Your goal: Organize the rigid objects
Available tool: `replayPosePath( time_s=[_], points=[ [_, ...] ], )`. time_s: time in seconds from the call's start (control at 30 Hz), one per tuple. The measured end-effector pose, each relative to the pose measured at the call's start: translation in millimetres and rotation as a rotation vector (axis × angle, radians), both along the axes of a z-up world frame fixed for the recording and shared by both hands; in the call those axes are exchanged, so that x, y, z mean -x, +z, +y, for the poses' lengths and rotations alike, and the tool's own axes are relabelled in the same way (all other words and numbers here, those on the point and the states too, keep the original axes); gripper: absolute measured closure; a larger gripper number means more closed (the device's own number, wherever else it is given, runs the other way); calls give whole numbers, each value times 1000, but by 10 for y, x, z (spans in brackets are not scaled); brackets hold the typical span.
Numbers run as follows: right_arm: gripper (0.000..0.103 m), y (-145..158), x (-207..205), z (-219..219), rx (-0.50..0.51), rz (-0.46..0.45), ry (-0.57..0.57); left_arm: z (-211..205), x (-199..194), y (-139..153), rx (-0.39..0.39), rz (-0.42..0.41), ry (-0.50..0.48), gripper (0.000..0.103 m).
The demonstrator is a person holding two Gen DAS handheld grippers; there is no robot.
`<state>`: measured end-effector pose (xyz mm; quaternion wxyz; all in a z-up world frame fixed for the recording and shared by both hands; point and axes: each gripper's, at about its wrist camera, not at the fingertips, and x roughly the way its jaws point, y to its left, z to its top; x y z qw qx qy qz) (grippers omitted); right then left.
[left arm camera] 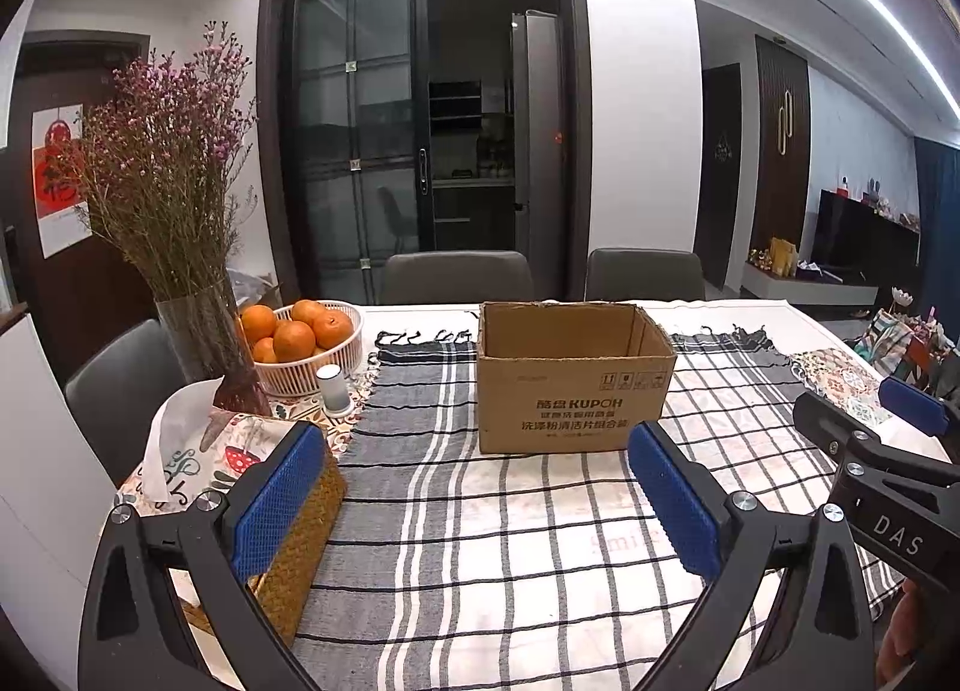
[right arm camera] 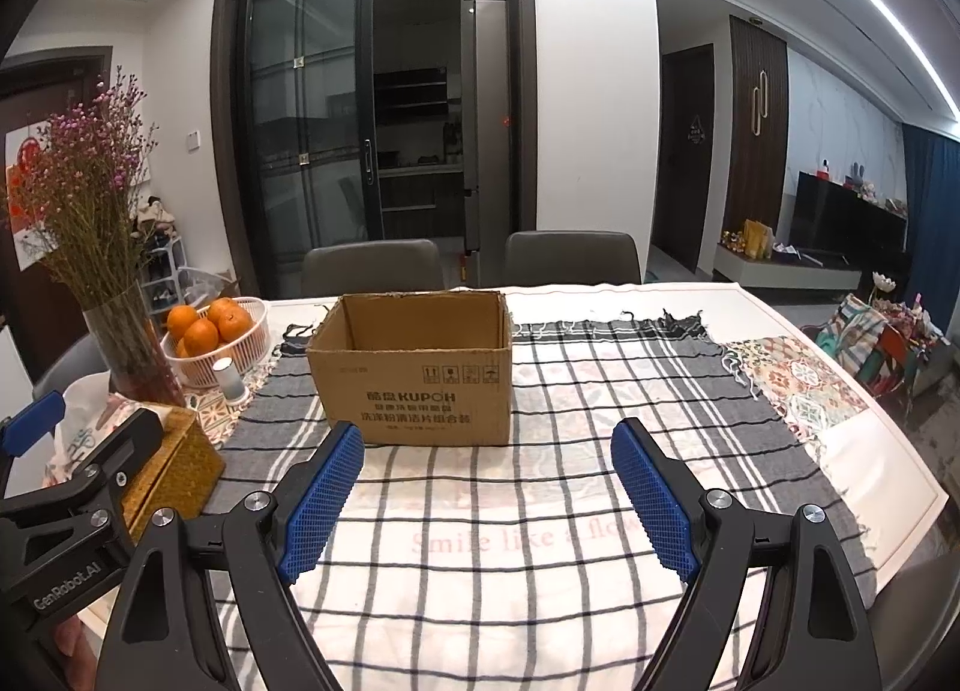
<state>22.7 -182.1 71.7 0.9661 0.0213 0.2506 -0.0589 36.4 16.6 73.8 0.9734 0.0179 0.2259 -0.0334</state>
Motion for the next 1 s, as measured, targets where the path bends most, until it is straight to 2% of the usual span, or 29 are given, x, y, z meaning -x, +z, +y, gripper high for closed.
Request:
replayPosePath(
  time_s=[1.0],
  points=[
    [17, -31, 10, 15, -11, 4, 10, 6, 50, -23, 12, 8, 3, 0]
  ],
)
